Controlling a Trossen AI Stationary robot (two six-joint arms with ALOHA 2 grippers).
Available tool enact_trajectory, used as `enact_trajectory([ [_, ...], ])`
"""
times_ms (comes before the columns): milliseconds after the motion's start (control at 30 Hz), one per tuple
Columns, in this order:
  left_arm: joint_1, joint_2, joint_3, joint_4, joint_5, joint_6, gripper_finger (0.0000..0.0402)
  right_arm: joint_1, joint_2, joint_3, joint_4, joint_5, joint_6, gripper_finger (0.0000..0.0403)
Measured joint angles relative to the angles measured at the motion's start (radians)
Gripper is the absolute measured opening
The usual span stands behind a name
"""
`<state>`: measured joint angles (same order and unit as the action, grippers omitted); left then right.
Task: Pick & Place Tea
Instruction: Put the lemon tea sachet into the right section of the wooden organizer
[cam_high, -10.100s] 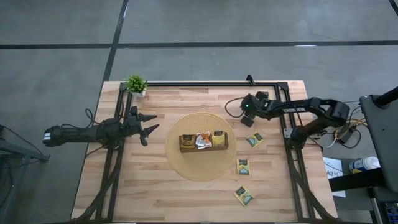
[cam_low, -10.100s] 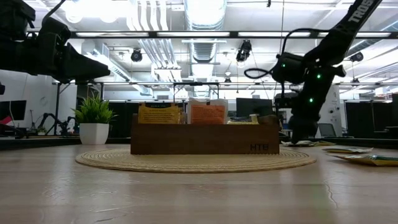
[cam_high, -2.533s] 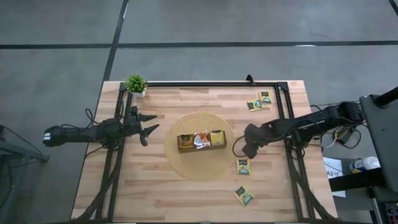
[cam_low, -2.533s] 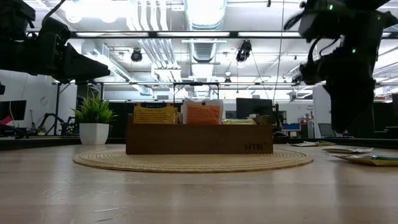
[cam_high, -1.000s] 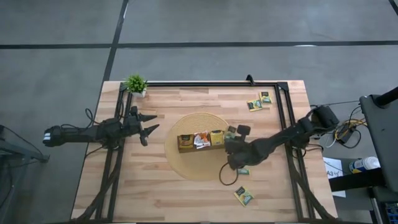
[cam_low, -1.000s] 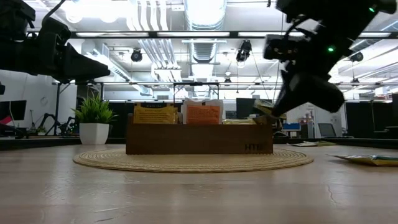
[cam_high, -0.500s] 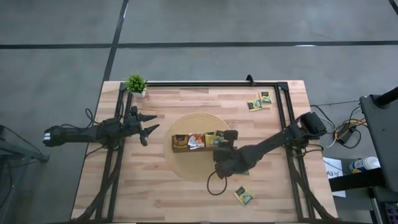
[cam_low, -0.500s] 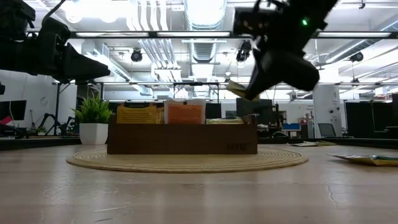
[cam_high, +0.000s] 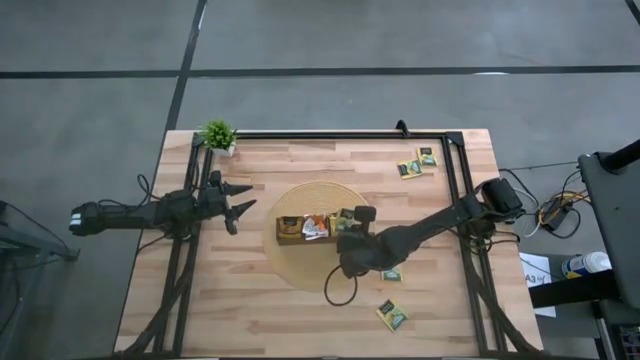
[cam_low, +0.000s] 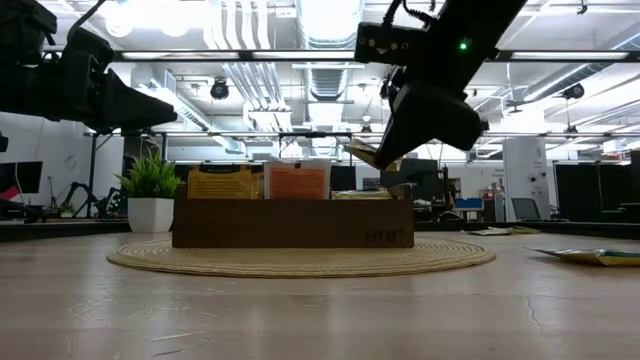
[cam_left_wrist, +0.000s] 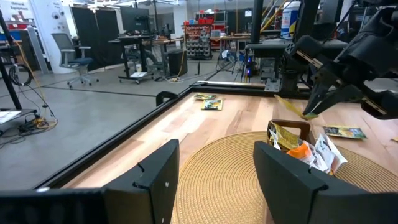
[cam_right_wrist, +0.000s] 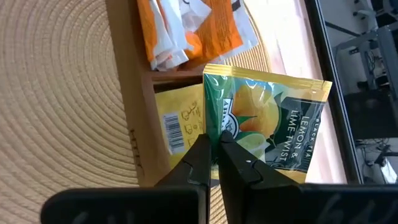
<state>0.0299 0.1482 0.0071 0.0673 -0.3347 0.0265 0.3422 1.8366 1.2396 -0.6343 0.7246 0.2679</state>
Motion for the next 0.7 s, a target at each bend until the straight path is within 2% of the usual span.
enact_trajectory([
  [367, 0.001, 0.000, 0.000, 0.000, 0.000, 0.000, 0.0202, -0.039, 0.050, -0.013, 0.066, -0.026, -0.047, 0.0013],
  [700, 0.001, 0.000, 0.000, 0.000, 0.000, 0.000, 0.0202, -0.048, 0.060, -0.005, 0.061, -0.026, -0.040, 0.0056],
])
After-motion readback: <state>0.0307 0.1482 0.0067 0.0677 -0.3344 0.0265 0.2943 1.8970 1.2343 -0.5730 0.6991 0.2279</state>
